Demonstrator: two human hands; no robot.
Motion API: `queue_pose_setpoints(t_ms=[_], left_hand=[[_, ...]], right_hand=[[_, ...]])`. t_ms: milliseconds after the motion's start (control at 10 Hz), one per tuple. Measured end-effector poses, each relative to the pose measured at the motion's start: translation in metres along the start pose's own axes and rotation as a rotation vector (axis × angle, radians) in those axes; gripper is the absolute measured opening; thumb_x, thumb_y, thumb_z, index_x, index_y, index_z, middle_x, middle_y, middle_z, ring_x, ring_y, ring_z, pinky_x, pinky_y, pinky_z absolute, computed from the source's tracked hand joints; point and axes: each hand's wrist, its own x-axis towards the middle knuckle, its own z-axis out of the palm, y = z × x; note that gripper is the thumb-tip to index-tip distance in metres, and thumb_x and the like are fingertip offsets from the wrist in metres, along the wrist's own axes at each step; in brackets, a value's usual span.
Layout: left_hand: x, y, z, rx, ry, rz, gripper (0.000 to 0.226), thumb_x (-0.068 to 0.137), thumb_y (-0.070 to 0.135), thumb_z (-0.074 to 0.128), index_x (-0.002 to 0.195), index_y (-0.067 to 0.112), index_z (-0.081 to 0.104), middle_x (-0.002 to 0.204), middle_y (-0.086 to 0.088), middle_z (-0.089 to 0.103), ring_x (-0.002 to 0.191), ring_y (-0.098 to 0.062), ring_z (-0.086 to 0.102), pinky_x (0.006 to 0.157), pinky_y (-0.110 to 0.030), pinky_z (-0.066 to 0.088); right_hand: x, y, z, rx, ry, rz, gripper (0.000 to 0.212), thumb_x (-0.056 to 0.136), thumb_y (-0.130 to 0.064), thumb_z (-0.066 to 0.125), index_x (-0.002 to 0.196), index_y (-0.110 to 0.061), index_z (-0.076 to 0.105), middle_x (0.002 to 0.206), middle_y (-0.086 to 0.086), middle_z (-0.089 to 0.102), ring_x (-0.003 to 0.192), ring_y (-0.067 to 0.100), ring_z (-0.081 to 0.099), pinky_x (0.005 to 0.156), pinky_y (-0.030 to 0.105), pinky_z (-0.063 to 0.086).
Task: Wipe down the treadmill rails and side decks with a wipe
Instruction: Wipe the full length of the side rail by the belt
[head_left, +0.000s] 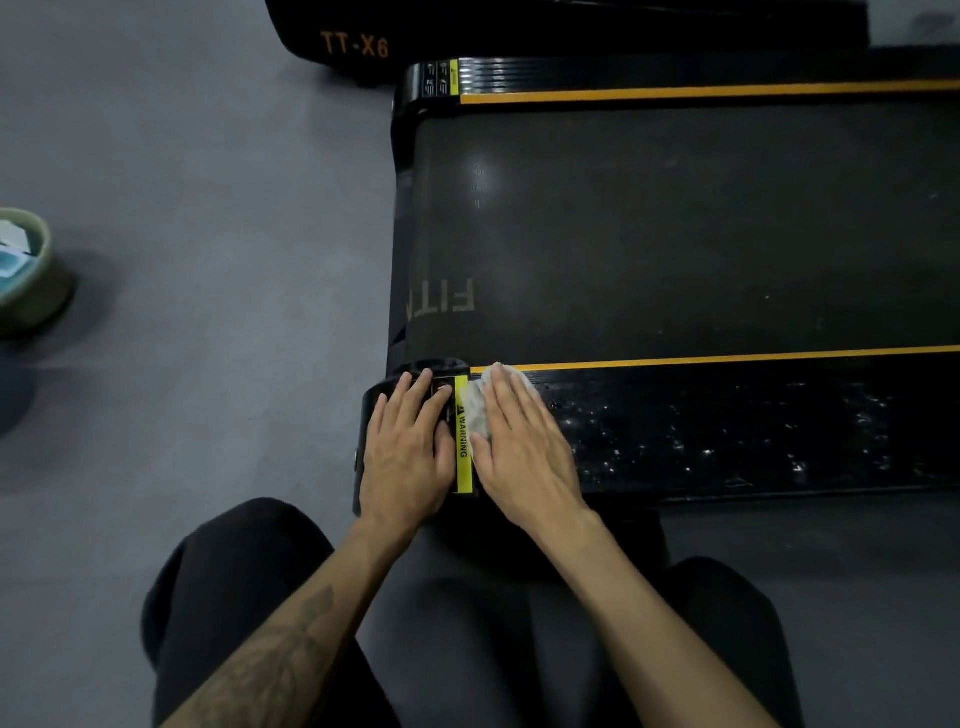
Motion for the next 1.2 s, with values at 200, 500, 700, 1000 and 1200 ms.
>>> queue_pose_setpoints(t_ms=[200, 500, 700, 1000, 1200], left_hand=[[0.001, 0.000, -0.001, 0.006, -0.014, 0.001, 0.051, 0.098, 0.029, 0.038, 0.142, 0.016, 0.059, 0.158, -0.007, 0.046, 0.152, -0.024, 0.032, 0.124, -0.051, 0.027], [-0.001, 0.002, -0.003, 0.009, -0.032, -0.003, 0.052, 0.097, 0.029, 0.038, 0.143, 0.015, 0.058, 0.157, -0.009, 0.047, 0.152, -0.027, 0.033, 0.123, -0.054, 0.029], [0.000, 0.002, -0.003, 0.008, -0.028, -0.002, 0.053, 0.097, 0.030, 0.037, 0.143, 0.015, 0.059, 0.158, -0.008, 0.047, 0.152, -0.026, 0.033, 0.124, -0.053, 0.028], [0.000, 0.001, -0.004, 0.007, -0.050, 0.004, 0.054, 0.098, 0.031, 0.035, 0.144, 0.014, 0.058, 0.159, -0.009, 0.045, 0.153, -0.027, 0.031, 0.123, -0.055, 0.028], [-0.001, 0.000, -0.004, -0.001, -0.067, 0.000, 0.052, 0.098, 0.031, 0.038, 0.145, 0.015, 0.056, 0.160, -0.008, 0.044, 0.153, -0.025, 0.030, 0.125, -0.052, 0.024]], right_hand=[[-0.008, -0.004, 0.004, -0.014, -0.056, -0.040, 0.060, 0.106, -0.035, 0.021, 0.156, -0.006, 0.037, 0.164, 0.018, 0.032, 0.154, 0.030, 0.028, 0.126, 0.045, 0.025], [-0.011, -0.002, 0.006, -0.048, -0.091, 0.074, 0.064, 0.104, -0.036, 0.016, 0.158, -0.002, 0.027, 0.166, 0.018, 0.023, 0.156, 0.030, 0.021, 0.128, 0.043, 0.016], [0.007, 0.004, 0.008, 0.010, -0.126, -0.032, 0.066, 0.104, -0.038, 0.008, 0.161, -0.006, 0.020, 0.170, 0.011, 0.016, 0.158, 0.024, 0.014, 0.129, 0.043, 0.015], [-0.019, -0.011, 0.007, 0.009, -0.069, -0.011, 0.062, 0.105, -0.036, 0.022, 0.156, -0.005, 0.036, 0.164, 0.016, 0.032, 0.154, 0.028, 0.028, 0.127, 0.046, 0.023], [-0.016, -0.005, 0.005, 0.010, -0.007, 0.081, 0.062, 0.104, -0.036, 0.025, 0.155, -0.003, 0.040, 0.163, 0.017, 0.034, 0.153, 0.028, 0.031, 0.127, 0.040, 0.012]])
